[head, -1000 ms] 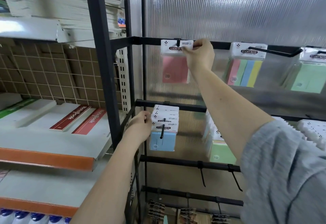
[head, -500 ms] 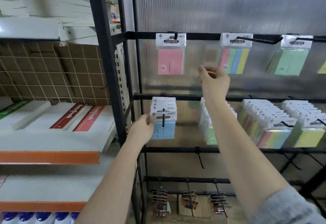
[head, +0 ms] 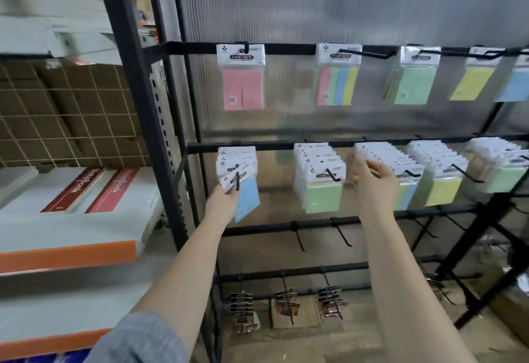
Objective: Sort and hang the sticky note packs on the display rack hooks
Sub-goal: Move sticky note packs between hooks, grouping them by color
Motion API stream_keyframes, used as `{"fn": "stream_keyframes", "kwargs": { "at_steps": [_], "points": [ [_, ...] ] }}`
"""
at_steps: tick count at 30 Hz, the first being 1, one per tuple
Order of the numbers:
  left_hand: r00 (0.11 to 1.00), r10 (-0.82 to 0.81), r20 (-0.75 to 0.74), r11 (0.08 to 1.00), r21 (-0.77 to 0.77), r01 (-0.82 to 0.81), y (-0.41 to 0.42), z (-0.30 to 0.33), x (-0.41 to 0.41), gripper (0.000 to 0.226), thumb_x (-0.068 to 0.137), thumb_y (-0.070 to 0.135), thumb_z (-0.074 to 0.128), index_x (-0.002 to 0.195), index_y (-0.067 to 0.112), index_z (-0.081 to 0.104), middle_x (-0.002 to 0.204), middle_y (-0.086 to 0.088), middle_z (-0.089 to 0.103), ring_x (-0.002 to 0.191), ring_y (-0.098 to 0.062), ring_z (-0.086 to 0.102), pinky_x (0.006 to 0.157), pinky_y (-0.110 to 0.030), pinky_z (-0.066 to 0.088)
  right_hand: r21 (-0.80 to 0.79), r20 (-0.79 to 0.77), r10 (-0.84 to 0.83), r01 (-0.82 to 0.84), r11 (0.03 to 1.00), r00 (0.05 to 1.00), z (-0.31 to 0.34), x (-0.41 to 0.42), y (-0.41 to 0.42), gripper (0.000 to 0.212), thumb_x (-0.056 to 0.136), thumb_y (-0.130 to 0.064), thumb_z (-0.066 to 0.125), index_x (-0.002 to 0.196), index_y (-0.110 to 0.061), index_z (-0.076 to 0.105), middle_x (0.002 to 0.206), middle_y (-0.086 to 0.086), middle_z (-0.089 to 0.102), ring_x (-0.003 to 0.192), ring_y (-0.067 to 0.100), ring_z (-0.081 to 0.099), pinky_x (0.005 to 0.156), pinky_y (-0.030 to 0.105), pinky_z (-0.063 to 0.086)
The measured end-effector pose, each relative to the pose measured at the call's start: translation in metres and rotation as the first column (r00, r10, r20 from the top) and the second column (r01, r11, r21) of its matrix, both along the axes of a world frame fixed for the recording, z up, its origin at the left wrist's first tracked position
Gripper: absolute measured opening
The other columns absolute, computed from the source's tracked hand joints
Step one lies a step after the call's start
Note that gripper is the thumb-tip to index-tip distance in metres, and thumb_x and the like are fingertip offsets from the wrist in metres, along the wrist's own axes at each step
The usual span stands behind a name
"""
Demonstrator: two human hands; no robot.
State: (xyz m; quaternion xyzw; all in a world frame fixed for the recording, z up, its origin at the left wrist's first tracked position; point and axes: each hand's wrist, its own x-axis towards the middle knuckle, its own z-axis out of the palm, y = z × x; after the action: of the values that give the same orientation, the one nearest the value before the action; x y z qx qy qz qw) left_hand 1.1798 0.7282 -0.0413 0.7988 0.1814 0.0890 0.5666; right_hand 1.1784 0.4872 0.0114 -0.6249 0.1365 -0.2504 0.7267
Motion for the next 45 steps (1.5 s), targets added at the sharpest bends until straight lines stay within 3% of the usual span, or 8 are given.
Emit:
{"fn": "stream_keyframes", "kwargs": {
  "at_steps": [5, 12, 18, 24, 28, 34, 38, 45],
  "points": [
    [0.993, 0.112, 0.043, 0.977, -0.186, -0.103, -0.013, -0.008, 0.004, 0.019, 0.099, 0.026, 0.044, 0.113, 0.014, 0.052, 0.109, -0.008, 0.060, 0.093, -0.019, 0.058, 0.057, -0.024, 0.042, -0.090, -0.081, 0.034, -0.041, 0.995, 0.996, -0.019, 0.014, -0.020, 0.011, 0.092, -0.024, 0.060, 0.092, -0.015, 0.067, 0.076, -0.001, 0.064, 0.074, 0.014, 0.059, 0.079, 0.033, 0.044],
    [0.973, 0.212, 0.097, 0.977, 0.009, -0.214, -0.023, -0.009, -0.004, 0.025, 0.102, 0.027, 0.037, 0.087, 0.009, 0.048, 0.084, -0.011, 0.057, 0.066, -0.019, 0.050, 0.050, -0.027, 0.032, -0.166, -0.153, 0.100, -0.125, 0.978, 0.983, -0.036, 0.031, -0.030, 0.018, 0.093, -0.023, 0.058, 0.107, -0.014, 0.065, 0.098, 0.005, 0.069, 0.082, 0.014, 0.062, 0.088, 0.038, 0.052],
    [0.957, 0.222, 0.184, 0.969, 0.065, -0.238, -0.030, -0.003, -0.028, 0.031, 0.103, 0.034, 0.029, 0.099, 0.013, 0.052, 0.084, -0.002, 0.057, 0.069, -0.012, 0.052, 0.054, -0.026, 0.035, -0.299, -0.185, 0.075, -0.129, 0.946, 0.980, -0.040, 0.037, -0.025, 0.028, 0.097, -0.021, 0.050, 0.118, -0.010, 0.064, 0.104, -0.005, 0.061, 0.097, 0.012, 0.054, 0.089, 0.029, 0.044],
    [0.934, 0.256, 0.250, 0.946, 0.135, -0.295, -0.035, 0.001, -0.055, 0.031, 0.100, 0.038, 0.030, 0.100, 0.016, 0.051, 0.088, 0.006, 0.057, 0.072, -0.001, 0.053, 0.053, -0.020, 0.036, -0.347, -0.210, 0.078, -0.148, 0.926, 0.975, -0.047, 0.043, -0.015, 0.034, 0.096, -0.025, 0.047, 0.124, -0.010, 0.061, 0.102, -0.002, 0.061, 0.088, 0.014, 0.051, 0.085, 0.028, 0.043],
    [0.929, 0.235, 0.287, 0.943, 0.166, -0.290, -0.034, 0.008, -0.061, 0.031, 0.098, 0.041, 0.031, 0.102, 0.018, 0.050, 0.094, 0.007, 0.059, 0.075, 0.000, 0.055, 0.054, -0.018, 0.038, -0.318, -0.212, 0.043, -0.110, 0.942, 0.976, -0.044, 0.042, -0.012, 0.035, 0.096, -0.025, 0.054, 0.127, -0.010, 0.058, 0.122, -0.001, 0.062, 0.110, 0.018, 0.058, 0.098, 0.037, 0.047],
    [0.922, 0.232, 0.311, 0.942, 0.164, -0.293, -0.033, 0.016, -0.063, 0.031, 0.098, 0.042, 0.031, 0.104, 0.020, 0.052, 0.098, 0.009, 0.060, 0.078, -0.001, 0.057, 0.055, -0.017, 0.040, -0.276, -0.223, 0.038, -0.101, 0.956, 0.974, -0.041, 0.037, -0.007, 0.029, 0.092, -0.027, 0.061, 0.114, -0.007, 0.060, 0.106, 0.003, 0.063, 0.092, 0.015, 0.055, 0.082, 0.028, 0.043],
    [0.915, 0.242, 0.324, 0.937, 0.167, -0.307, -0.032, 0.020, -0.066, 0.031, 0.098, 0.043, 0.030, 0.101, 0.019, 0.050, 0.097, 0.008, 0.059, 0.077, -0.001, 0.057, 0.055, -0.017, 0.042, -0.214, -0.254, 0.156, -0.213, 0.953, 0.955, -0.041, 0.031, -0.004, 0.034, 0.096, -0.026, 0.053, 0.076, 0.002, 0.055, 0.066, 0.004, 0.044, 0.061, 0.014, 0.036, 0.056, 0.029, 0.035],
    [0.904, 0.264, 0.335, 0.930, 0.161, -0.331, -0.032, 0.033, -0.070, 0.030, 0.098, 0.043, 0.030, 0.097, 0.018, 0.046, 0.105, -0.002, 0.063, 0.081, -0.008, 0.058, 0.056, -0.018, 0.044, -0.340, -0.184, 0.178, -0.233, 0.911, 0.967, -0.036, 0.012, -0.004, 0.040, 0.102, -0.022, 0.040, 0.062, -0.020, 0.039, 0.057, -0.006, 0.033, 0.053, 0.009, 0.027, 0.052, 0.024, 0.022]
  ]
}}
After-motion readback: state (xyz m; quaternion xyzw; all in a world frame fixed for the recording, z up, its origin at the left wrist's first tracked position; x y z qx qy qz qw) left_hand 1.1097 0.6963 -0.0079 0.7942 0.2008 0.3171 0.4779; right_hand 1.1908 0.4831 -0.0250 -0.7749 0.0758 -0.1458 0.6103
